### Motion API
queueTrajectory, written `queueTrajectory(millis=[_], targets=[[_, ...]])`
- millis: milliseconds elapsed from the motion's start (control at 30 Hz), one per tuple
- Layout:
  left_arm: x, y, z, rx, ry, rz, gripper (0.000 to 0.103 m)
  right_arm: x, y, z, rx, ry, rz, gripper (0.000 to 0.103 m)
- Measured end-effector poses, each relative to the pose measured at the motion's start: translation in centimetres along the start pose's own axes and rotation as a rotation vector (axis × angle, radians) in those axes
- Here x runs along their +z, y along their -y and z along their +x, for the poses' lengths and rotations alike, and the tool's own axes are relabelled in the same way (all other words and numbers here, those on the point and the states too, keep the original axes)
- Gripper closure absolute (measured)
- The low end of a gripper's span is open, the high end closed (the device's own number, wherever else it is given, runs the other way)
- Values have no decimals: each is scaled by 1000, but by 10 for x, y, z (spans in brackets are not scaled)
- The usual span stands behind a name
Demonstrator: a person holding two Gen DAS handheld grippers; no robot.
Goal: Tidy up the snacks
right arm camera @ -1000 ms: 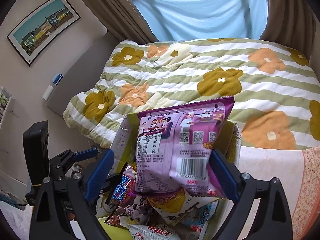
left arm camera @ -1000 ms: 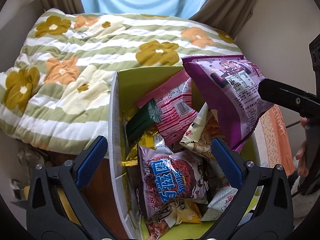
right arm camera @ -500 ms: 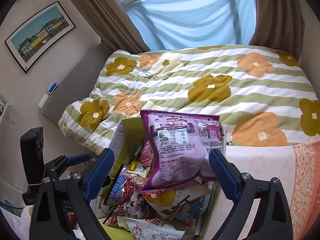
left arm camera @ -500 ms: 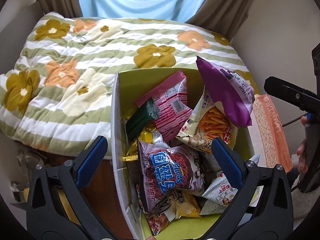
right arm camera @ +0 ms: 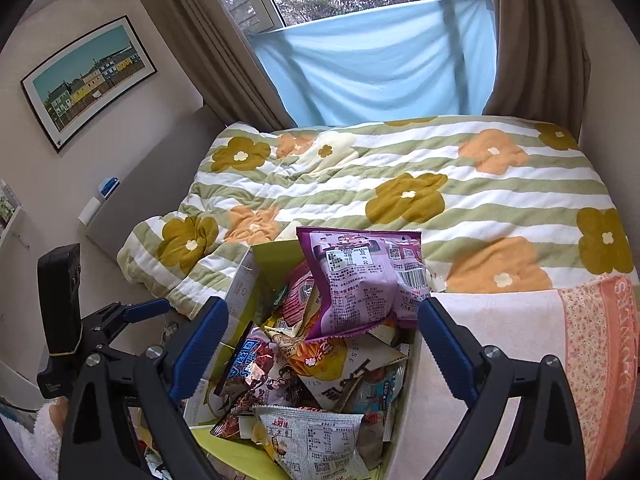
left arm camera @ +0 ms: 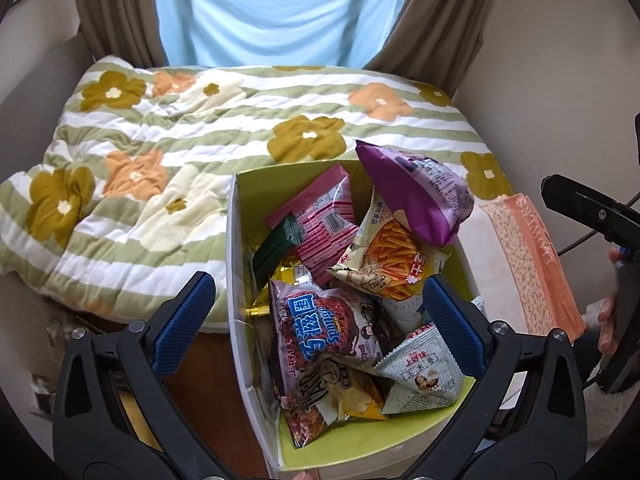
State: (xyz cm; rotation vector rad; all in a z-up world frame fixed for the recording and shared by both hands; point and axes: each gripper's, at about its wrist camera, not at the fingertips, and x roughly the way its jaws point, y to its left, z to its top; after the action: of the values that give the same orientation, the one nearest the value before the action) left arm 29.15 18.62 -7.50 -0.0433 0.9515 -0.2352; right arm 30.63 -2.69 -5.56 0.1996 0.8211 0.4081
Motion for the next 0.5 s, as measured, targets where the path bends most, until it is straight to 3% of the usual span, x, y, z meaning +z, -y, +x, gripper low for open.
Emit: queueTrajectory(millis=[167, 500], targets=[[-16, 28, -50, 59, 101, 10, 0, -15, -8, -52, -38, 85, -47, 8], [-93, 109, -135, 110, 282, -12, 0, -102, -9, -175, -271, 245, -124, 8]])
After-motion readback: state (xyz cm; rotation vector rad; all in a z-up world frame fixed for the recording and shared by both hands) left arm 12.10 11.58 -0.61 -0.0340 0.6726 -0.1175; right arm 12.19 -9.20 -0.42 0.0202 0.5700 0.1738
